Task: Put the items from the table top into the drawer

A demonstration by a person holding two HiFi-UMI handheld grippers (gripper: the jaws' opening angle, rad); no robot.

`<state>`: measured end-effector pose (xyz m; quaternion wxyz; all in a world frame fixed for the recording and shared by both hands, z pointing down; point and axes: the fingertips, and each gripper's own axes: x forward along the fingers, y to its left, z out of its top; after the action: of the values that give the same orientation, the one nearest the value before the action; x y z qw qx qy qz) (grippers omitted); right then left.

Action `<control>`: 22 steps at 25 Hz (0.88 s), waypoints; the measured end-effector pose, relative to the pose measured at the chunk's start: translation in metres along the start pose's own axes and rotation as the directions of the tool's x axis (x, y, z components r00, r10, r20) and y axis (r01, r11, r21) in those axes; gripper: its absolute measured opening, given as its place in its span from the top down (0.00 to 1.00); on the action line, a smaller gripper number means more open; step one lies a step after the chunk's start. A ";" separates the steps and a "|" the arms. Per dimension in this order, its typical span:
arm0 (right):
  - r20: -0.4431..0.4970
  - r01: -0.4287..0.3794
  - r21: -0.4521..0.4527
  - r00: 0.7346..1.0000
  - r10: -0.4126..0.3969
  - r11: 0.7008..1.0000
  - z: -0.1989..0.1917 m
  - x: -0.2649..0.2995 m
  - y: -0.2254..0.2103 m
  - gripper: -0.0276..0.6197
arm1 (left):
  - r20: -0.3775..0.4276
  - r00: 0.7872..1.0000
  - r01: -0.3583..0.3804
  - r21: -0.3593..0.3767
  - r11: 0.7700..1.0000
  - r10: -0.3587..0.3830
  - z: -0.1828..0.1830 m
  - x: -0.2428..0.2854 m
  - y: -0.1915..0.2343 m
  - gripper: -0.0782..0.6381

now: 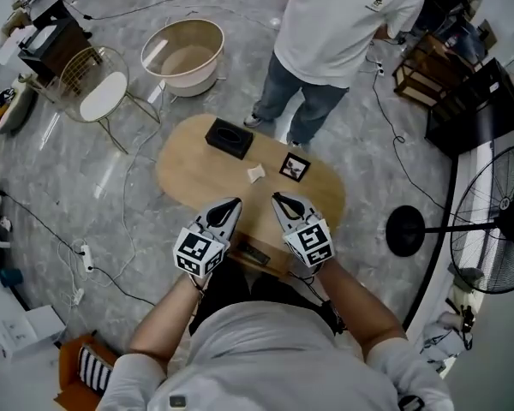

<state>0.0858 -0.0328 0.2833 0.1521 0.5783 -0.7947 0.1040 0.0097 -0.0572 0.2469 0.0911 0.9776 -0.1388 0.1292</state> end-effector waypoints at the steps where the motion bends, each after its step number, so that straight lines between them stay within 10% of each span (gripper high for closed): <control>1: -0.011 0.002 0.000 1.000 -0.002 1.000 -0.004 0.007 -0.004 0.91 | -0.008 1.000 0.003 -0.006 1.000 -0.003 -0.004 0.004 0.007 0.88; 22: -0.329 -0.061 0.061 0.941 0.078 0.996 -0.188 0.199 -0.066 0.56 | -0.166 0.985 0.031 -0.114 0.993 -0.050 -0.152 0.101 0.147 0.88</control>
<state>0.1145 -0.1657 0.5300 0.2652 0.5278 -0.7750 0.2246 0.0262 -0.1883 0.4401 0.1592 0.9593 -0.1175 0.2016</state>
